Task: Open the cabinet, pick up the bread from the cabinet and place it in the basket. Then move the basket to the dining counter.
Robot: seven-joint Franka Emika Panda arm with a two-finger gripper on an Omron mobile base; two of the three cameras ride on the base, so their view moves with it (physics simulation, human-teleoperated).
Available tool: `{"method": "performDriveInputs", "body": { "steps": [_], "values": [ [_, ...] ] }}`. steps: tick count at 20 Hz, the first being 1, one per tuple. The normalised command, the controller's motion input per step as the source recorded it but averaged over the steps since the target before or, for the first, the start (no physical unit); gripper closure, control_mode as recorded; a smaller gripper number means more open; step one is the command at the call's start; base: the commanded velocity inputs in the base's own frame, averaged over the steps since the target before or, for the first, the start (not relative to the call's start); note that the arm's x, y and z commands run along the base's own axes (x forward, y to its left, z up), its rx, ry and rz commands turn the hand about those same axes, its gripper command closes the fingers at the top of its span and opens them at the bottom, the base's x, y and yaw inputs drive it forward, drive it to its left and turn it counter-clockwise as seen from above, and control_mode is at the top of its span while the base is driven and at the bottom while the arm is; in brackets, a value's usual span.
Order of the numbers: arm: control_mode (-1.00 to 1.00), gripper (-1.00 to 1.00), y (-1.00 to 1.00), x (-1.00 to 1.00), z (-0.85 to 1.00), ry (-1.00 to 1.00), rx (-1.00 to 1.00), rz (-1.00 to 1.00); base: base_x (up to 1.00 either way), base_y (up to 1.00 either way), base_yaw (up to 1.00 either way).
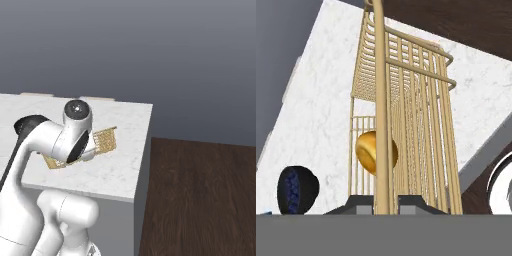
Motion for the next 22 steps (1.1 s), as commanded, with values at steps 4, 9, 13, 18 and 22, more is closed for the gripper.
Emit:
{"method": "performDriveInputs", "body": {
  "steps": [4,9,13,18,22],
  "values": [
    [-1.0,1.0,0.0,0.53,-0.47,-0.07,0.0,0.51,0.0,0.0,0.0],
    [-1.0,1.0,-0.01,0.51,-0.48,-0.36,0.0,0.57,0.0,0.0,0.0],
    [-1.0,1.0,0.01,0.46,-0.39,-0.36,0.0,0.41,0.0,0.0,0.0],
    [-1.0,1.0,0.17,0.46,-0.27,-0.06,0.0,0.21,0.0,0.0,0.0],
    [-1.0,1.0,0.04,0.53,-0.11,0.06,0.0,0.05,0.0,0.0,0.0]
  ]
}}
